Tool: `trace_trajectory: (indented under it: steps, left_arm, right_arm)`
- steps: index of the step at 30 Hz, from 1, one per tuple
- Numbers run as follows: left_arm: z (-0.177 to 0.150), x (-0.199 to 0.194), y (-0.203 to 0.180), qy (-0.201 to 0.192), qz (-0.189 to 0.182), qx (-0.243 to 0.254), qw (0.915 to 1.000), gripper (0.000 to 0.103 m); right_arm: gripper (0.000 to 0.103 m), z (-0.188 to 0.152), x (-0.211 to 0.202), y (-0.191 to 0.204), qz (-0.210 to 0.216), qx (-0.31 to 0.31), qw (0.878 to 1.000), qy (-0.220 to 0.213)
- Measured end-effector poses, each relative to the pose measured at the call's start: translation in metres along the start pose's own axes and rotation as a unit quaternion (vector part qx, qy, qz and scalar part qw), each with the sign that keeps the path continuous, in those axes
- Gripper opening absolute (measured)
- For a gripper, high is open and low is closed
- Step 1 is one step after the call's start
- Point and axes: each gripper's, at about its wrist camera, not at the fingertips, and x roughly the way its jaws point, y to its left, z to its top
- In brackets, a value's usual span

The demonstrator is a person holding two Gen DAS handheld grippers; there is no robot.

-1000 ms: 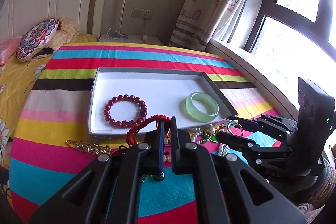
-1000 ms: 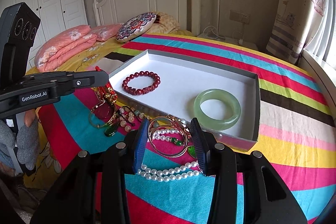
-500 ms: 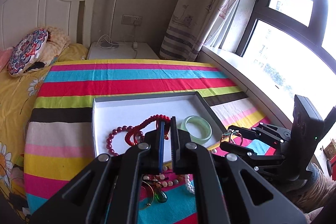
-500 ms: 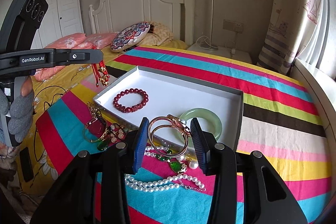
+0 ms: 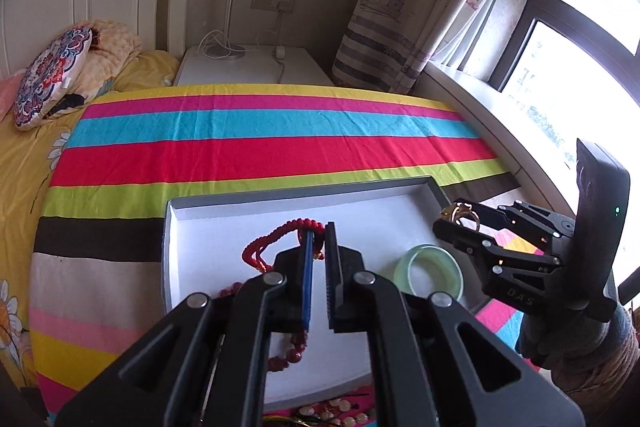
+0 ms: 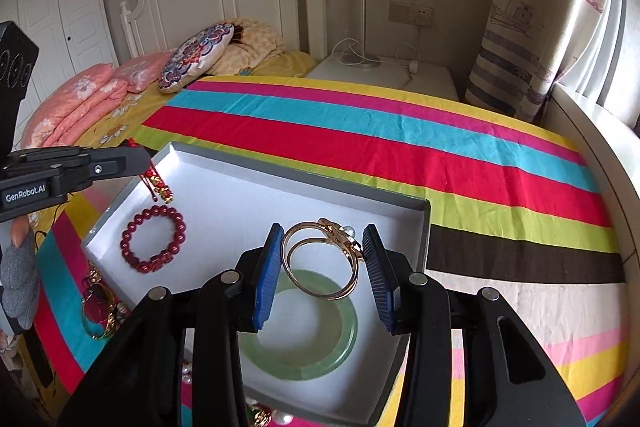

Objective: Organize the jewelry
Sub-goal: 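Carry the string bracelet into the tray with the left gripper while the right drops the rings, then open and withdraw both grippers from the tray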

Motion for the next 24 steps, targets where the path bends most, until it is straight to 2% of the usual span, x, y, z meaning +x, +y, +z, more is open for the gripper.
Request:
trace_trajectory:
  steps: [7, 9, 10, 11, 13, 16, 24]
  left_arm:
    - [0.01, 0.045, 0.03, 0.056, 0.047, -0.004, 0.9973, 0.006]
    - [0.013, 0.057, 0.034, 0.065, 0.052, -0.005, 0.9965, 0.015]
    - [0.014, 0.06, 0.035, 0.062, 0.055, -0.006, 0.9966, 0.029]
    - [0.016, 0.06, 0.036, 0.055, 0.059, -0.008, 0.9967, 0.051]
    - [0.019, 0.056, 0.038, 0.036, 0.071, -0.013, 0.9967, 0.068]
    - [0.018, 0.047, 0.041, 0.03, 0.065, -0.02, 0.9972, 0.069]
    - [0.014, 0.006, 0.06, 0.008, 0.093, -0.016, 0.9955, 0.081]
  right_arm:
    - [0.041, 0.005, 0.049, -0.013, -0.031, -0.001, 0.998, 0.06]
    - [0.041, 0.006, 0.057, -0.014, -0.034, 0.002, 0.997, 0.073]
    - [0.042, 0.006, 0.059, -0.015, -0.035, 0.004, 0.997, 0.076]
    - [0.042, 0.008, 0.06, -0.017, -0.039, 0.005, 0.996, 0.077]
    - [0.047, 0.009, 0.059, -0.018, -0.04, 0.008, 0.996, 0.075]
    - [0.052, 0.007, 0.055, -0.018, -0.039, 0.005, 0.997, 0.068]
    - [0.052, 0.008, 0.02, -0.008, -0.01, 0.009, 1.0, 0.021]
